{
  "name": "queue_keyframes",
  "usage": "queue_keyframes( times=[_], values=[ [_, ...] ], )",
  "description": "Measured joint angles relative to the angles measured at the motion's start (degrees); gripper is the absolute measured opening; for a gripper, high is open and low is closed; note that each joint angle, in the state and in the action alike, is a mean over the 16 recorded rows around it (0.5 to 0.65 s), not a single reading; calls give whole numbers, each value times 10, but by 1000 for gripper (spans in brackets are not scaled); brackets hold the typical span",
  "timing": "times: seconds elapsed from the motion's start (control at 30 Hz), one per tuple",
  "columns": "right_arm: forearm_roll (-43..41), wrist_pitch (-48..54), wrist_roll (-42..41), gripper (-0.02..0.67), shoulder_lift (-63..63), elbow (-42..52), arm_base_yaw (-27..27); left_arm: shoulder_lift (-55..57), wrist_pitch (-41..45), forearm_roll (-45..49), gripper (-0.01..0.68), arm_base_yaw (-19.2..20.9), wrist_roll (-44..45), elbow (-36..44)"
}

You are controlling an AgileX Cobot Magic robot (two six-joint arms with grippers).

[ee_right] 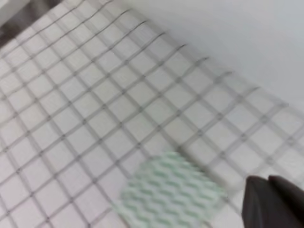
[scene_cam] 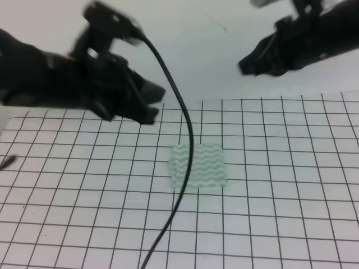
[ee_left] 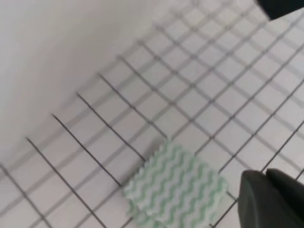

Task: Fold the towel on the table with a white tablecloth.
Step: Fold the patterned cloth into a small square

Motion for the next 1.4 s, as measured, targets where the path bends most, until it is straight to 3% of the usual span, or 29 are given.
queue_keyframes(
  times=[0.23, 0.47, 0.97, 1.2, 1.4],
  values=[
    [-192, -1, 143, 3, -173, 23, 0, -171, 19, 81, 0, 0, -100, 28],
    [-299, -31, 221, 3, -340, 102, 0, -324, 27, 127, 0, 0, -166, 113],
    [-344, -237, 248, 3, -673, 501, 0, -565, -29, 144, -1, 0, -201, 365],
    [-345, -326, 247, 2, -771, 652, 0, -590, -54, 150, -1, 0, -200, 408],
    [-345, -333, 247, 1, -805, 708, 0, -591, -57, 151, -1, 0, -200, 412]
  ],
)
